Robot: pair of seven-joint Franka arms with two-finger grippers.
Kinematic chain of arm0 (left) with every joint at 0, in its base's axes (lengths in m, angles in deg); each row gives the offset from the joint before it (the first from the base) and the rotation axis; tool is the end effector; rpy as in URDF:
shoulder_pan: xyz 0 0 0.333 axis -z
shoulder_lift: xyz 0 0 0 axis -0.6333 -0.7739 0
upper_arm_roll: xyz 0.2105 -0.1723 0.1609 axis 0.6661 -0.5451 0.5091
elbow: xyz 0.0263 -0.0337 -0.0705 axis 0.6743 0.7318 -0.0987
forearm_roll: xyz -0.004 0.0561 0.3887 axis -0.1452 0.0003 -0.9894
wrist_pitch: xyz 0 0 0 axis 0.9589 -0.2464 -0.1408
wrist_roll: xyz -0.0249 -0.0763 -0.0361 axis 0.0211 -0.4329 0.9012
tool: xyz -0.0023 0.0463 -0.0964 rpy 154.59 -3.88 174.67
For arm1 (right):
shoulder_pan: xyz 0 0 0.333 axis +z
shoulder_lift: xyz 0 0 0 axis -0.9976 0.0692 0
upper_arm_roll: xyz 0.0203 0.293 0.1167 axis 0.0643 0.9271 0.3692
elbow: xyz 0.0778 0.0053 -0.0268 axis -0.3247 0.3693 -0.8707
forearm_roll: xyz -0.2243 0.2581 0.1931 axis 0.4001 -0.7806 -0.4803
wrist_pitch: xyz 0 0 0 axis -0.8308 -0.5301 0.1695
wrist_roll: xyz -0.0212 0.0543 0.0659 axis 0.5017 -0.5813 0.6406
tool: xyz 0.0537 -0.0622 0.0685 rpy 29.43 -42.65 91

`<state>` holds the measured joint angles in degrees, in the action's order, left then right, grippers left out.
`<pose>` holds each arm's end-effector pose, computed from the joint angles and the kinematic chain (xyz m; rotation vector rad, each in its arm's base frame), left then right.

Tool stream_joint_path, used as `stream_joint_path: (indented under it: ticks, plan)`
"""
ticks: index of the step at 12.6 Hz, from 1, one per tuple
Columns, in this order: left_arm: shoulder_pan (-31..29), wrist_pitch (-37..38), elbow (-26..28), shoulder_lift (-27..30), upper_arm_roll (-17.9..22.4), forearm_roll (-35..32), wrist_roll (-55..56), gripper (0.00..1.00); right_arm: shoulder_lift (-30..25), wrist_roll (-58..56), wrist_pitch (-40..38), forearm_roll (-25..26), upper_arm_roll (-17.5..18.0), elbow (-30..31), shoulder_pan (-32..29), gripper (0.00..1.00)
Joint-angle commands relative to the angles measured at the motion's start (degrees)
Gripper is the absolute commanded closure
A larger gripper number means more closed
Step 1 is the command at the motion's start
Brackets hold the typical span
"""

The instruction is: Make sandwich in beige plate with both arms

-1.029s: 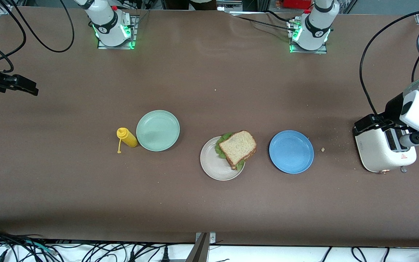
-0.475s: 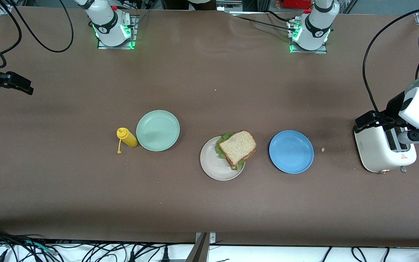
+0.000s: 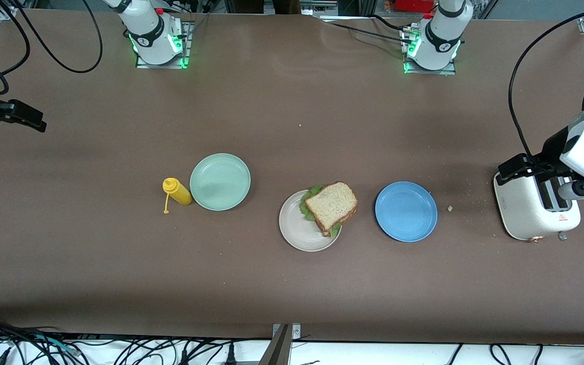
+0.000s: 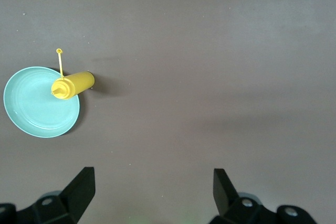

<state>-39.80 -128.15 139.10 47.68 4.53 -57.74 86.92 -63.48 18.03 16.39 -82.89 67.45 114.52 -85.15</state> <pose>0.6313 -0.0204 0.5554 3.0624 0.1603 0.0967 0.5728 -0.0168 0.6072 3.0830 -0.1077 -0.1162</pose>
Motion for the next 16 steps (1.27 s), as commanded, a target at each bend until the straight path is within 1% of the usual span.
stream_joint_path:
  ticks: [1,5,7,9,16]
  plan:
    - [-0.1,0.7,-0.1,0.8,0.3,0.7,-2.0,0.0,-0.5,-0.4,-0.8,-0.2,-0.3,-0.6,-0.3,0.0]
    - [0.2,0.7,-0.1,0.6,0.0,0.7,-1.6,0.0,-0.6,-0.4,-0.8,-1.3,0.0,-0.7,-0.3,0.0]
    - [0.2,0.7,-0.1,0.7,-0.1,0.7,-1.6,0.0,-0.6,0.0,-0.8,-1.4,0.2,-0.7,-0.3,0.0]
    - [0.7,0.7,-2.0,0.6,-0.2,0.5,-1.6,0.0,-0.5,0.1,-0.8,-1.4,0.3,-0.7,-0.3,0.0]
    - [0.8,0.7,-2.1,0.6,-0.2,0.8,-1.7,0.0,-0.7,-0.2,-0.9,-1.4,0.0,-0.7,-0.3,0.0]
